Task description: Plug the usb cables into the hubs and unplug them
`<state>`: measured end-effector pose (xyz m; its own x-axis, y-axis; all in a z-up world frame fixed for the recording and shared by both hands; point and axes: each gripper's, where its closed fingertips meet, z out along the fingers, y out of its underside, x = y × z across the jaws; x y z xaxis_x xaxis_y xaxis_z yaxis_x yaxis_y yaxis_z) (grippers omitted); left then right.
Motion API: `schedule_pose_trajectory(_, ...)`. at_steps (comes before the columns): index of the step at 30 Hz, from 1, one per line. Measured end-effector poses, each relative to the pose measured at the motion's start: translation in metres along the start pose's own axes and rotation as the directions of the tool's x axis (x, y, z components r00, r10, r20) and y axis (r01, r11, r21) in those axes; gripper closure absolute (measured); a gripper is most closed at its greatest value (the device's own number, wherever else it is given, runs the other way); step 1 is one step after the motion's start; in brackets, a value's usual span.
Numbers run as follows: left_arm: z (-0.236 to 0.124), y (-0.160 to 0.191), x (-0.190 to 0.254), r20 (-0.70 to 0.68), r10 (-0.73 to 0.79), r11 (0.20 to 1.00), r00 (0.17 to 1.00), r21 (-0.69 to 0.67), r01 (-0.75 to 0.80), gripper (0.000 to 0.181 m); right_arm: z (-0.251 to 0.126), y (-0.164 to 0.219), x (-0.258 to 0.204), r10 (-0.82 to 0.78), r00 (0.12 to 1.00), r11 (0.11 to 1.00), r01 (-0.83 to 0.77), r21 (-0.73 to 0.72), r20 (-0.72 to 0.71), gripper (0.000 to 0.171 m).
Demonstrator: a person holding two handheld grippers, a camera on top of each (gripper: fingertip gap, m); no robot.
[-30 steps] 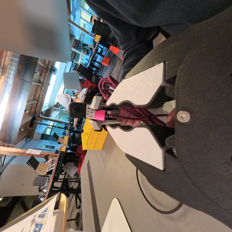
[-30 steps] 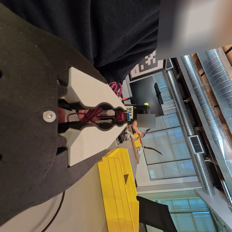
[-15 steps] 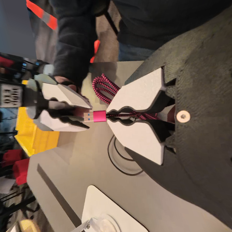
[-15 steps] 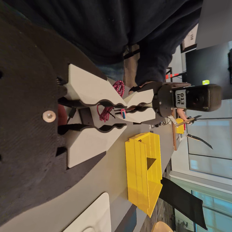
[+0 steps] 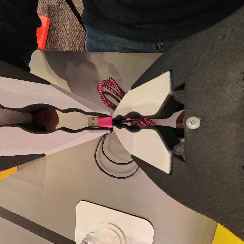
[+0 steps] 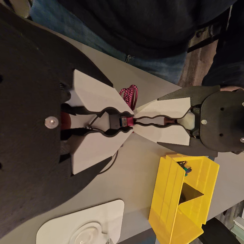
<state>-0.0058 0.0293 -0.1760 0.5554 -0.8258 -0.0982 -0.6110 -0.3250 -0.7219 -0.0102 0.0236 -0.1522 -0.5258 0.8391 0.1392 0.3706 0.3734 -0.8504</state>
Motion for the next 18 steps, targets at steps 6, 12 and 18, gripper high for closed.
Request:
schedule_pose_trajectory(6, 0.003, 0.003, 0.002, -0.009, 0.001, 1.0, 1.0, -0.009, -0.002, 0.177, 0.003, 0.005, -0.002, 0.035, 0.999, 0.999, -0.035, 0.017, -0.002, 0.157)
schedule_pose_trajectory(12, 0.007, 0.008, 0.004, -0.015, 0.01, 1.0, 1.0, -0.01, -0.011, 0.177, 0.007, 0.011, -0.005, 0.024, 1.0, 1.0, -0.023, -0.015, 0.017, 0.158)
schedule_pose_trajectory(18, 0.004, 0.037, 0.001, -0.081, -0.033, 0.999, 0.996, 0.004, 0.033, 0.148, 0.005, 0.021, -0.002, 0.044, 0.999, 0.999, -0.044, -0.002, 0.023, 0.158)
